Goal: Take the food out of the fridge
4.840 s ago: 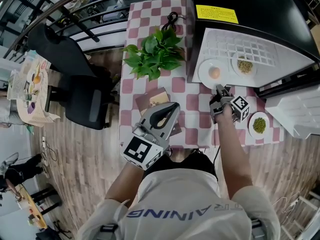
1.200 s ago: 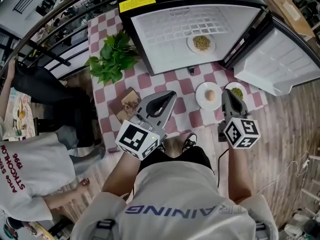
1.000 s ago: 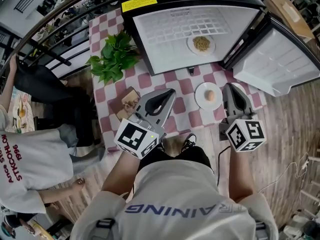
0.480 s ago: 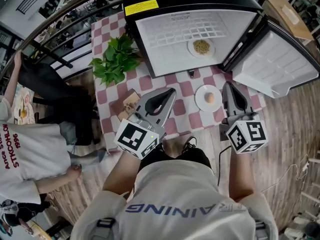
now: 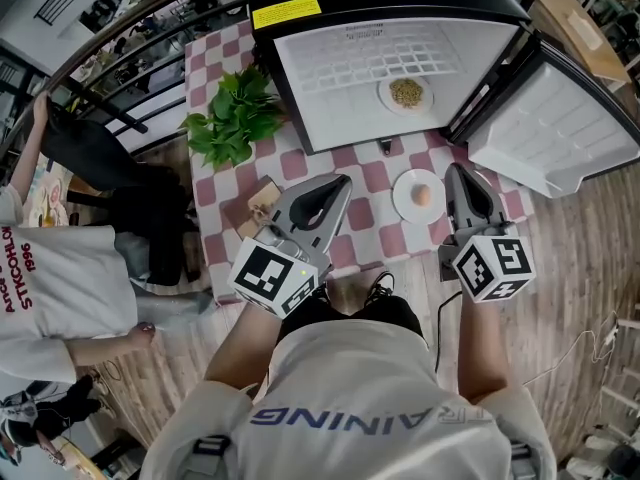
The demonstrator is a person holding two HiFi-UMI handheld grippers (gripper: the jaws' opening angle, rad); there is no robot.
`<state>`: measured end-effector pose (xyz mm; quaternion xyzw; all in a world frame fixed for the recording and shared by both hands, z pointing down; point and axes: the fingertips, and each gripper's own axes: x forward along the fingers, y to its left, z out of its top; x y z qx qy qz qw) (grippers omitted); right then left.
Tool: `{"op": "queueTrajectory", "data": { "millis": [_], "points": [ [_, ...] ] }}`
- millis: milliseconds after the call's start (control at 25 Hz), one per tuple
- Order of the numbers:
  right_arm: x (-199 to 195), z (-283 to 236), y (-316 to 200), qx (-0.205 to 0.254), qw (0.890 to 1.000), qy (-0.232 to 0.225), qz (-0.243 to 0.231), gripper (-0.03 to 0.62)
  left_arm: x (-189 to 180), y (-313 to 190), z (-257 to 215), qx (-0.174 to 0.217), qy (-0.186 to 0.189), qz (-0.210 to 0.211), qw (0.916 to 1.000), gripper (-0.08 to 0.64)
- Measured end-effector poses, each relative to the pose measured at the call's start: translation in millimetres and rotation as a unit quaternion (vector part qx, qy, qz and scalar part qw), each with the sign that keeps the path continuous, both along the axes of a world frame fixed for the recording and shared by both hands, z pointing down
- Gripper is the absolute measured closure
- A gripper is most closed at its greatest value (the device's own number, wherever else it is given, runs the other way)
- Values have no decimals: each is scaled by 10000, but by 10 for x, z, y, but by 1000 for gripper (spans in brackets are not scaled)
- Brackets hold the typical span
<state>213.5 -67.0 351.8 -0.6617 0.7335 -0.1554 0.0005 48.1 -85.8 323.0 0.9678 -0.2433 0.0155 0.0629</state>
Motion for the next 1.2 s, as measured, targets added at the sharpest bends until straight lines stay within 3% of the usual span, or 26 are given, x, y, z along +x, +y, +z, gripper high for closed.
{"op": "queueTrajectory", "data": {
  "millis": [200, 320, 440, 600, 800, 960, 1040, 1200],
  "points": [
    [63, 179, -112, -258, 9991, -331, 63, 571, -20, -23, 43, 5, -57, -60, 10000, 555],
    [97, 348, -214, -507, 9957, -773, 1, 563, -39, -41, 100, -32, -94, -153, 9998, 555],
    [140, 550, -360, -763, 9892, -1255, -41, 477, -53, -62, 156, -78, -138, -229, 9996, 555],
    [243, 837, -637, -1052, 9729, -2059, 74, 432, -49, -109, 227, -153, -147, -345, 9992, 555],
    [402, 1278, -1045, -1332, 9326, -3327, 421, 428, -29, -182, 316, -224, -195, -516, 9982, 555],
    [542, 1660, -1320, -1490, 8860, -4309, 848, 428, -12, -235, 403, -292, -266, -653, 9971, 555],
    [612, 1826, -1412, -1576, 8640, -4659, 1079, 428, -3, -269, 443, -328, -287, -718, 9965, 555],
    [747, 2092, -1573, -1656, 8341, -5056, 1459, 428, 11, -330, 514, -388, -317, -818, 9954, 555]
  ]
}}
